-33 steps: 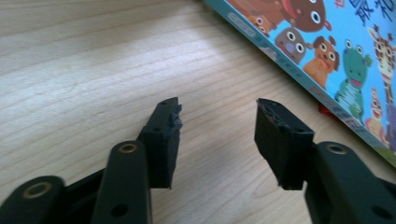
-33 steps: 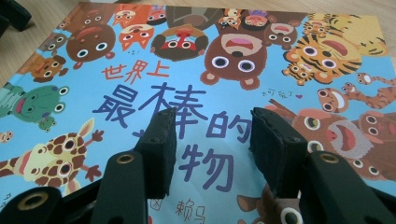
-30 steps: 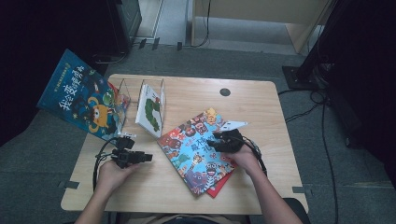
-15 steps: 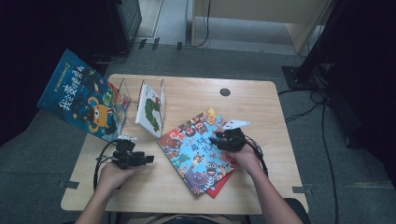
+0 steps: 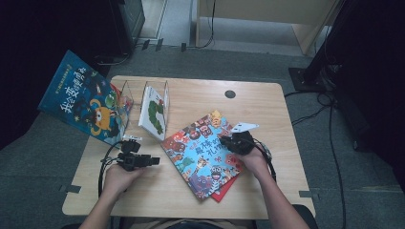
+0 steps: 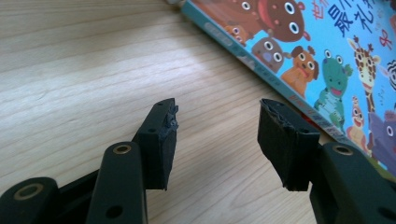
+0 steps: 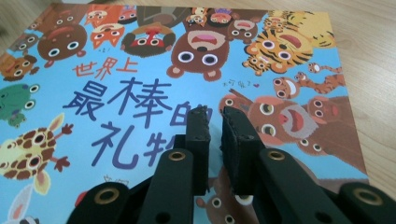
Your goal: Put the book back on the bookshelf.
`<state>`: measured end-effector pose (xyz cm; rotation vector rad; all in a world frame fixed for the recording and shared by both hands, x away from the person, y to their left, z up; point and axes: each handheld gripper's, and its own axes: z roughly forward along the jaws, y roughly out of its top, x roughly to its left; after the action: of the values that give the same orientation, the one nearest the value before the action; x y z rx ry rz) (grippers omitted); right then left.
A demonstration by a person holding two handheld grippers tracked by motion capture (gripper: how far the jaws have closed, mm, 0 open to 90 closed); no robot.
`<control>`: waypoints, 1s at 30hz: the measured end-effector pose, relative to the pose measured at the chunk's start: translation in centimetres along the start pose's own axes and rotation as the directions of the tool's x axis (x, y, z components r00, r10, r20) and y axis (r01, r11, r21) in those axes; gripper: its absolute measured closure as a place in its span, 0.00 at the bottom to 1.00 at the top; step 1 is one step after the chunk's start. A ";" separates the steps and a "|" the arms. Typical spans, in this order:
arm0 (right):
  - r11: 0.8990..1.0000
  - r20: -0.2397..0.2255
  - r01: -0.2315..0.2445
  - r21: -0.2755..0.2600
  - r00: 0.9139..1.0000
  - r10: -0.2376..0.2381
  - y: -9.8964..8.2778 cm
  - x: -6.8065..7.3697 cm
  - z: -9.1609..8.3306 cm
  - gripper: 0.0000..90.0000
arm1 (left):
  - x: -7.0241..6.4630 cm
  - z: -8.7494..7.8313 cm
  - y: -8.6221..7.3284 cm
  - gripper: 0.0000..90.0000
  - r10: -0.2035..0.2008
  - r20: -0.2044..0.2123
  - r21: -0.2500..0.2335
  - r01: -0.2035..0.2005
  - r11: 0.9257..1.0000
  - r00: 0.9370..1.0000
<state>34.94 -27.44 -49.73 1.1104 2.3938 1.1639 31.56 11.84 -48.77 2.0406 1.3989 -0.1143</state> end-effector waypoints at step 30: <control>0.997 0.124 -0.073 -0.011 0.989 0.074 -2.4 -2.3 -2.9 0.99 | -0.5 1.9 1.6 0.84 -0.013 0.084 0.010 0.013 1.000 0.996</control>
<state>33.75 -31.67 -49.90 1.2411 2.2713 1.0896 33.31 10.05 -49.35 2.0114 1.3624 -0.2105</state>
